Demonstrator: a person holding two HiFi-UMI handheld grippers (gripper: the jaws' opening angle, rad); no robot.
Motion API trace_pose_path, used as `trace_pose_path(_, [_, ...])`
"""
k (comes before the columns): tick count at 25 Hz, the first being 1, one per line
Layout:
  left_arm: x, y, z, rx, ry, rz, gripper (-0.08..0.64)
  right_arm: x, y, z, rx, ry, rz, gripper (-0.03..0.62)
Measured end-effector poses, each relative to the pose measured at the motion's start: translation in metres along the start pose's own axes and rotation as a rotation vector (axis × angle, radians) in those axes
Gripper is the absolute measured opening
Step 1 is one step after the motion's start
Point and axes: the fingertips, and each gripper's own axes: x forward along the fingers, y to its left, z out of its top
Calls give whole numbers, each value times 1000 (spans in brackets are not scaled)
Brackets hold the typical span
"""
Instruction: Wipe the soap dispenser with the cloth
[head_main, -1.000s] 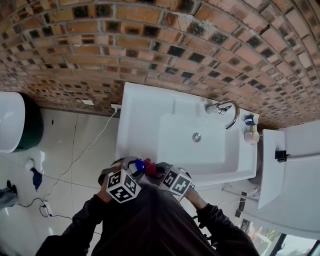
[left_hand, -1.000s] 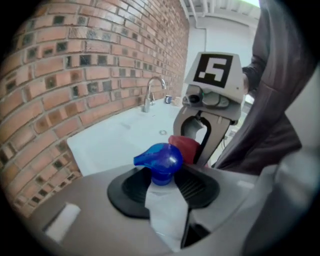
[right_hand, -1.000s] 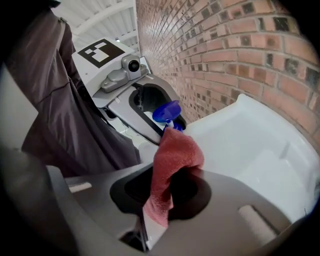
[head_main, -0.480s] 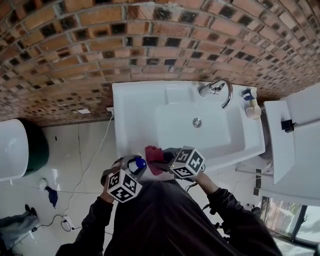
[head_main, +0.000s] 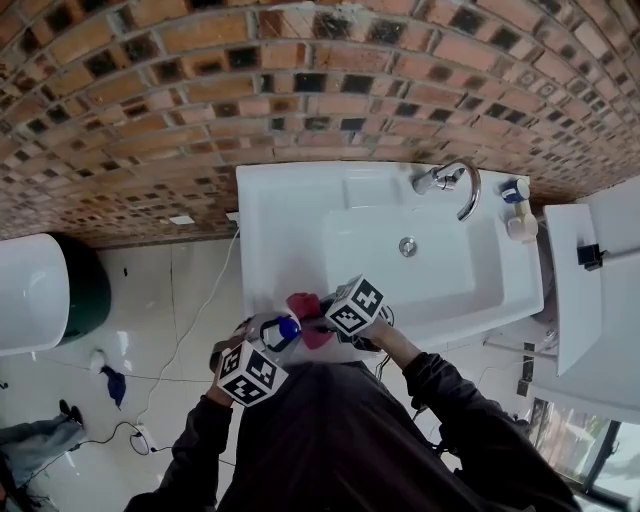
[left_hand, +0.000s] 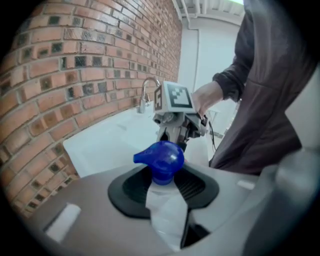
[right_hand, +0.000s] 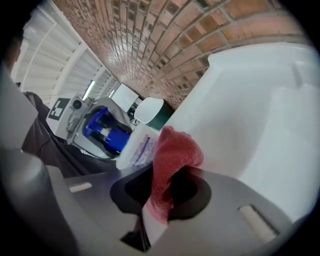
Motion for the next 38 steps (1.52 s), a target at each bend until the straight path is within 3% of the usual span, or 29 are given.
trace_pose_path(5, [1,0,0,4,2,-3,146,26,-22,-22,-138,149,-138,66])
trace_pose_path(10, [1,-1,1,4,4,-3,146,6,-13,-10,-370,200,-147,66])
trace_pose_path(12, [1,-1,1,2,5,0,146,-17,-6,17,-556,187,-172,66])
trace_pose_path(14, [1,-1,1,0,2,6,146,-37,1,46,-822,202,-209,66])
trace_pose_path(18, [1,-2,1,5,10,9,146,-41,10,64,-1360,388,-221,66])
trace_pose_path(20, [3,-3,2,5,5,6,146,-32,12,60,-1497,462,-180,66])
trace_pose_path(24, [4,-2,5,2,-5,2,146,-7,11,45,-1578,561,-69,66])
trace_pose_path(29, [4,-2,4,-8,-17,9,146,23,-13,23,-1623,671,-21,66])
trace_pose_path(34, [4,-1,3,-1,-35,10,146,38,-30,16,-1595,668,-98,66])
trace_pose_path(38, [3,-2,1,2,-44,6,146,27,-28,26,-1436,532,-228,66])
